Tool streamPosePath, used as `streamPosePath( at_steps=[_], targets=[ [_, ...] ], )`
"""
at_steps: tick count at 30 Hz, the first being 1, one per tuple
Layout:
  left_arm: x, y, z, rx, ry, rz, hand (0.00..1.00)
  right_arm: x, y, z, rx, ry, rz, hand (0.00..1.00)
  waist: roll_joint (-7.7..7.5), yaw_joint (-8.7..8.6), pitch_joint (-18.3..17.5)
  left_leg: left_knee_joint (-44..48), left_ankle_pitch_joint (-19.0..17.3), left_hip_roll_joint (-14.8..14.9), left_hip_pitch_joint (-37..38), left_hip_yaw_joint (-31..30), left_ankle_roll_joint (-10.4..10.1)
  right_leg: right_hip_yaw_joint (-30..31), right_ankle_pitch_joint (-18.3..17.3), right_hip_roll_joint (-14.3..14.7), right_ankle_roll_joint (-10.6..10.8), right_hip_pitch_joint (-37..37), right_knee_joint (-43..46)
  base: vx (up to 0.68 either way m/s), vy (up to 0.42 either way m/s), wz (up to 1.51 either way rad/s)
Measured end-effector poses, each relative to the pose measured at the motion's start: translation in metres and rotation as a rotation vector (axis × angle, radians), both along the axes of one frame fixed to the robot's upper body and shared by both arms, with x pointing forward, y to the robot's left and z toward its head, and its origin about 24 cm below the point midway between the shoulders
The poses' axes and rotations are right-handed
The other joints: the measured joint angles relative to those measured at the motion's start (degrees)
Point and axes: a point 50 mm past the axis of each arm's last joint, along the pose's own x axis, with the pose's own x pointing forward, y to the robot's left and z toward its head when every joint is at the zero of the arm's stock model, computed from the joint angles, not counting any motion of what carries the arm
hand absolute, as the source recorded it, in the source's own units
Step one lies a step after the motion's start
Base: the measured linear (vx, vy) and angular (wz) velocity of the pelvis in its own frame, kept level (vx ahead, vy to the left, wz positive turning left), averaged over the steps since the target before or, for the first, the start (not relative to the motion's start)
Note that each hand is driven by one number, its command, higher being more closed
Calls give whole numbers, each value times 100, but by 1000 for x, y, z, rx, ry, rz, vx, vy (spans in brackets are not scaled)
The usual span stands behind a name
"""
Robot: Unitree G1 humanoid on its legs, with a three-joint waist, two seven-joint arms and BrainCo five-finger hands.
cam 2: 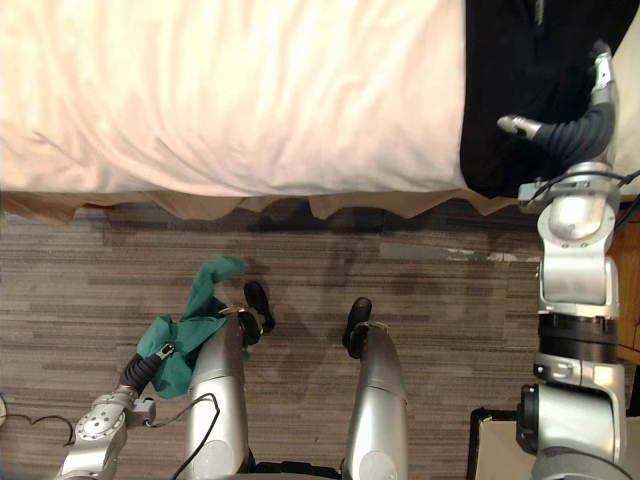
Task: Tidy the bed and pick cloth on bed and put in laundry
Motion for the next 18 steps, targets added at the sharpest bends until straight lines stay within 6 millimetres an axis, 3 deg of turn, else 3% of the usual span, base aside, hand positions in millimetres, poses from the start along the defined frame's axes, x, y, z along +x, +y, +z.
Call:
streamPosePath(
  at_steps=[3, 4, 13, 16, 18],
  targets=[
    [8, -9, 0, -17, -36, 10, 100, 0, 1, 22, -25, -56, -11, 0, 38, -1, 188, 112, 32, -4, -323, -8, 51, 26, -6, -13, -6, -352, 195, -34, -51, 4],
    [13, -10, 2, -14, -56, 21, 100, -1, 1, 33, -42, -81, -17, 100, 34, -2, 246, 159, 50, -3, -461, -16, 65, 38, -9, -26, -9, -505, 273, -56, -51, 5],
    [31, -5, 15, -12, -137, 63, 100, 0, -19, 54, -75, -14, 1, 100, 28, -64, 245, 139, 220, -100, -740, -132, 36, 4, -37, -204, -92, -850, 617, -59, -91, 11],
    [29, 0, 15, -26, -135, 77, 100, 5, -23, 42, 7, -19, 68, 100, 19, -10, 242, -74, 339, -99, -427, -92, 21, -37, 1, -180, -129, -568, 478, -2, -122, 0],
    [27, 2, 17, -30, -145, 79, 100, 11, -18, 11, 61, 18, 148, 100, -12, 28, 228, -311, 432, -88, 48, -26, -36, -61, 24, -110, -138, -135, 266, 46, -157, -10]
  ],
)
